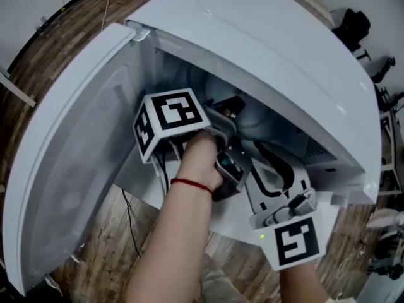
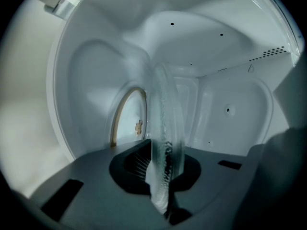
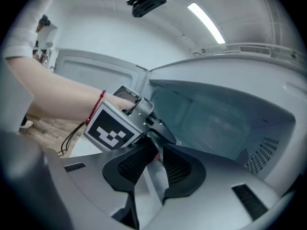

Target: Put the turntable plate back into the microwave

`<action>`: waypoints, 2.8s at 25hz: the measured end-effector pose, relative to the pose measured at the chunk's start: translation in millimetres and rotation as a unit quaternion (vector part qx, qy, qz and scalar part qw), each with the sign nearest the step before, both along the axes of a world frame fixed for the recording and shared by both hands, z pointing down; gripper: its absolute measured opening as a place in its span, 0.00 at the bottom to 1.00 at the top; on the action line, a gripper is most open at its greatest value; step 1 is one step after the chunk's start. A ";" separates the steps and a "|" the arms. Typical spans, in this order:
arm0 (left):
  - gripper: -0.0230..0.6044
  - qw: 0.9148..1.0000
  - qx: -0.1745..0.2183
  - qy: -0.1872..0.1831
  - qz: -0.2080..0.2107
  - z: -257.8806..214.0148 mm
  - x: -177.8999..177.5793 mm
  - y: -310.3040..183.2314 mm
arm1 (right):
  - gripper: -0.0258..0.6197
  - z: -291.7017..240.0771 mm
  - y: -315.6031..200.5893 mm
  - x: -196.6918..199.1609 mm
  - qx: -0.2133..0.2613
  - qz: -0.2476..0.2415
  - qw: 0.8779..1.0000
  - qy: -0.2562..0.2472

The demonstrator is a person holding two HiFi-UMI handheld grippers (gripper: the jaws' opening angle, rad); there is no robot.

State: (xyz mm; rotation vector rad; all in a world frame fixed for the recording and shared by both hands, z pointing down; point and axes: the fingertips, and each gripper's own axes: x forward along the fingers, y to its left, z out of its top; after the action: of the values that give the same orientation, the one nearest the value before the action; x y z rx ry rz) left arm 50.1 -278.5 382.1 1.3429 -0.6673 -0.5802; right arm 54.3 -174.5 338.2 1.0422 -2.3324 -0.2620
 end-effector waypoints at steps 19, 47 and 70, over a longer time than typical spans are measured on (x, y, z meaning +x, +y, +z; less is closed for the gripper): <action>0.07 1.000 -0.004 -0.006 0.009 1.5 -2.4 -0.9 | 0.19 19.0 -19.2 -7.4 0.101 -0.084 0.921 0.367; 0.29 0.993 0.049 -0.047 0.102 -8.3 -0.2 46.4 | 0.13 40.4 -25.4 -3.8 0.032 -0.058 0.925 0.375; 0.11 0.980 0.084 -0.143 0.109 -16.9 -27.5 100.3 | 0.13 57.8 -27.3 4.8 -0.032 0.000 0.936 0.350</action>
State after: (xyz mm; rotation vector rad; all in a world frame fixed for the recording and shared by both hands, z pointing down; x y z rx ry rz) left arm 22.7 -178.2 365.2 1.6536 -0.7026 -0.2717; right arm 59.1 -201.8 396.0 0.7499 -1.6808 -0.4677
